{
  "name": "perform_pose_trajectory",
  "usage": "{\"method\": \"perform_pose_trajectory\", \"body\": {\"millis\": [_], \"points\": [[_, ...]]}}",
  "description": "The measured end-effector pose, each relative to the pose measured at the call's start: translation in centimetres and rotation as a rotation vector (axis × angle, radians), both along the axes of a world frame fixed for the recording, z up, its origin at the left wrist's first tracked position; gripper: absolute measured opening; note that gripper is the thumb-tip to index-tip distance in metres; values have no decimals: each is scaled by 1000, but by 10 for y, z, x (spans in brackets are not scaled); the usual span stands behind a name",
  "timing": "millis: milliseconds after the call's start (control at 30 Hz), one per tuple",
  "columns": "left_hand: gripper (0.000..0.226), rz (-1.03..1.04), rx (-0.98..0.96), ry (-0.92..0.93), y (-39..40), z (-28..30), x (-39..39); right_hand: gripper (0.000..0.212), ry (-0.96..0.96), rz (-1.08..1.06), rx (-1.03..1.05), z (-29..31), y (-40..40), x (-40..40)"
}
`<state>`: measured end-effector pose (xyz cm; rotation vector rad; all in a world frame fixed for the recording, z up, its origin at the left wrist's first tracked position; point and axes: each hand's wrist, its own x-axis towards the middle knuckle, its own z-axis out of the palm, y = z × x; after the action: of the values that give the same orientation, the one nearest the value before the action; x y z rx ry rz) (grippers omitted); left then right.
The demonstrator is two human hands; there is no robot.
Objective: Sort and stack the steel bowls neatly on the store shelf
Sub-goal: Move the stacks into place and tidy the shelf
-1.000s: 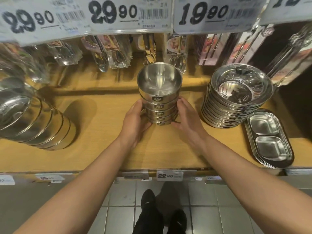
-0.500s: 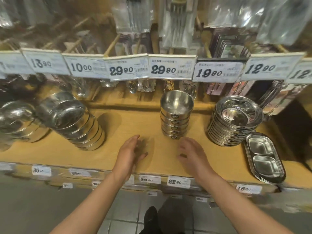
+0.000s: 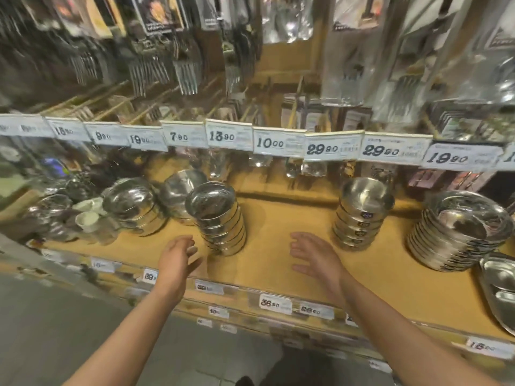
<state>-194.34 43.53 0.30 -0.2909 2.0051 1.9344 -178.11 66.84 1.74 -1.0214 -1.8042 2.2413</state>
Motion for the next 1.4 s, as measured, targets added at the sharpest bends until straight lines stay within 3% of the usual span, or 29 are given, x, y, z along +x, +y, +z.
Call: {"method": "perform_pose_trajectory", "body": {"millis": [133, 500, 733, 833, 1033, 1167, 1400], "points": [[36, -107, 5, -26, -14, -11, -40, 19, -34, -39, -39, -18, -37, -47], [49, -474, 130, -115, 3, -36, -101, 61, 36, -106, -113, -57, -87, -141], [40, -565, 139, -135, 26, -47, -103, 58, 101, -165, -64, -59, -78, -142], [38, -615, 125, -154, 52, -44, -96, 27, 131, -162, -17, -54, -58, -134], [45, -744, 176, -166, 110, -43, -74, 28, 117, -261, 34, -61, -4, -112], [41, -731, 286, -190, 136, -46, -70, 33, 73, -311, 17, -61, 19, -105], [41, -705, 291, -198, 149, -52, -67, 41, 54, -323, 12, -66, 31, -102]]}}
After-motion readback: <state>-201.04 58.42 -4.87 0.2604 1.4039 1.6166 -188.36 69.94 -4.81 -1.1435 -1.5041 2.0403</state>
